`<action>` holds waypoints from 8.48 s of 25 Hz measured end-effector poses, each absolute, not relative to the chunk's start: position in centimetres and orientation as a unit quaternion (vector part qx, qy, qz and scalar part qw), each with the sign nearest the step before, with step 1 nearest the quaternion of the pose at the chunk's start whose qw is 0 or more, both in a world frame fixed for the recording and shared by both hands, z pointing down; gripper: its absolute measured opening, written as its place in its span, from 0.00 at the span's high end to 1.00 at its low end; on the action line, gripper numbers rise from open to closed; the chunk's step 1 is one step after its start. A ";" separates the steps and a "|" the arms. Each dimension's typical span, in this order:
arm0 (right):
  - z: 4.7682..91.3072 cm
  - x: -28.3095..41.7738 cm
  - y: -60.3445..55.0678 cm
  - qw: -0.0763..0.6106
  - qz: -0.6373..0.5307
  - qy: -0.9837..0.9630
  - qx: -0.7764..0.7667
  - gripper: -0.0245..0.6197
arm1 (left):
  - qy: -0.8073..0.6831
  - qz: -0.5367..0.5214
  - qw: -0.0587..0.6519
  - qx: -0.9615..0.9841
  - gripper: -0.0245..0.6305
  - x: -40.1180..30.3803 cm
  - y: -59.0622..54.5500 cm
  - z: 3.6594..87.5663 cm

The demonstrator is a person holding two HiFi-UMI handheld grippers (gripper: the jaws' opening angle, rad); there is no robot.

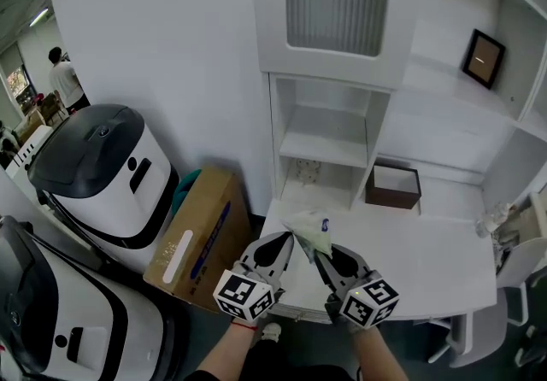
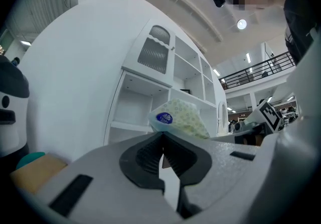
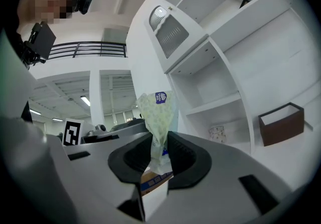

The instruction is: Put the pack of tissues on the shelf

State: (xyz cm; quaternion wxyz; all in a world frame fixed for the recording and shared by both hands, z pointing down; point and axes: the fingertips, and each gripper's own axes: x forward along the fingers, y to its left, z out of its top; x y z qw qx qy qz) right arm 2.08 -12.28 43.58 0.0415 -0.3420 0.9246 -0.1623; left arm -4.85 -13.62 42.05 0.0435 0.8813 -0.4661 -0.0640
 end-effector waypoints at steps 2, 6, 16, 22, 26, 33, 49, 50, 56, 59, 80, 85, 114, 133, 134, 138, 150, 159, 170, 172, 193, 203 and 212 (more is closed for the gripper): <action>43.5 1.6 -13.9 0.044 -0.165 0.921 -0.350 0.85 | -0.460 -0.062 0.045 0.885 0.95 -5.3 -15.3 42.0; 43.4 0.8 -16.9 0.045 -0.169 0.913 -0.369 0.85 | -0.445 -0.058 0.050 0.892 0.95 -5.9 -18.2 42.2; 43.2 -1.1 -22.3 0.042 -0.172 0.898 -0.402 0.85 | -0.406 -0.049 0.060 0.911 0.95 -6.8 -23.9 42.4; 42.4 -2.0 -25.4 0.050 -0.163 0.886 -0.431 0.85 | -0.375 -0.049 0.057 0.924 0.95 -7.0 -26.6 42.0; 42.0 -2.4 -26.9 0.050 -0.154 0.879 -0.447 0.85 | -0.362 -0.048 0.051 0.930 0.95 -7.4 -28.0 41.8; 41.0 -1.8 -28.9 0.048 -0.151 0.866 -0.474 0.85 | -0.357 -0.060 0.051 0.931 0.95 -7.8 -29.6 41.1; 38.7 -0.2 -34.7 0.028 -0.162 0.854 -0.493 0.85 | -0.372 -0.066 0.039 0.925 0.95 -6.7 -32.2 39.7; 38.7 -0.1 -35.0 0.026 -0.163 0.854 -0.493 0.85 | -0.373 -0.066 0.039 0.925 0.95 -6.6 -32.4 39.7; 39.0 -0.4 -37.0 0.009 -0.175 0.852 -0.493 0.85 | -0.375 -0.062 0.042 0.924 0.95 -6.1 -33.2 40.0; 39.3 -0.5 -38.0 -0.002 -0.182 0.849 -0.497 0.84 | -0.378 -0.061 0.041 0.923 0.95 -6.2 -33.6 40.0; 39.8 -0.5 -41.9 -0.025 -0.189 0.834 -0.518 0.72 | -0.391 -0.065 0.047 0.917 0.95 -7.5 -34.8 40.2; 39.7 -0.5 -42.3 -0.024 -0.186 0.832 -0.522 0.69 | -0.393 -0.066 0.049 0.916 0.95 -7.8 -34.7 40.3; 37.3 0.6 -40.0 0.007 -0.110 0.844 -0.526 0.48 | -0.383 -0.061 0.060 0.920 0.95 -7.0 -33.0 41.2; 39.4 0.7 -38.0 -0.027 -0.097 0.855 -0.509 0.96 | -0.383 -0.060 0.066 0.920 0.95 -6.1 -33.5 41.6; 39.6 0.5 -38.0 -0.030 -0.098 0.856 -0.506 0.96 | -0.384 -0.060 0.066 0.919 0.95 -6.1 -33.5 41.6; 40.0 -0.2 -38.5 -0.036 -0.102 0.859 -0.501 0.96 | -0.390 -0.056 0.067 0.917 0.95 -6.5 -33.7 41.8; 40.3 -1.8 -40.8 -0.041 -0.112 0.857 -0.501 0.96 | -0.411 -0.053 0.067 0.908 0.95 -8.5 -34.8 42.2; 40.4 -2.0 -41.6 -0.042 -0.117 0.854 -0.506 0.96 | -0.413 -0.055 0.070 0.907 0.95 -8.9 -35.4 42.2; 40.5 -0.8 -39.7 -0.029 -0.116 0.852 -0.509 0.96 | -0.402 -0.060 0.071 0.911 0.95 -7.8 -35.0 41.9; 40.4 -0.5 -39.1 -0.028 -0.115 0.852 -0.510 0.96 | -0.399 -0.061 0.070 0.912 0.95 -7.5 -34.8 41.7; 41.2 1.5 -29.5 -0.026 -0.106 0.841 -0.531 0.96 | -0.345 -0.064 0.074 0.933 0.95 -4.6 -28.5 41.5; 41.9 1.0 -26.5 -0.031 -0.098 0.847 -0.521 0.96 | -0.340 -0.052 0.076 0.936 0.95 -4.3 -25.9 42.5; 41.4 0.3 -24.2 -0.032 -0.088 0.868 -0.488 0.96 | -0.371 -0.050 0.074 0.924 0.95 -5.0 -23.6 42.3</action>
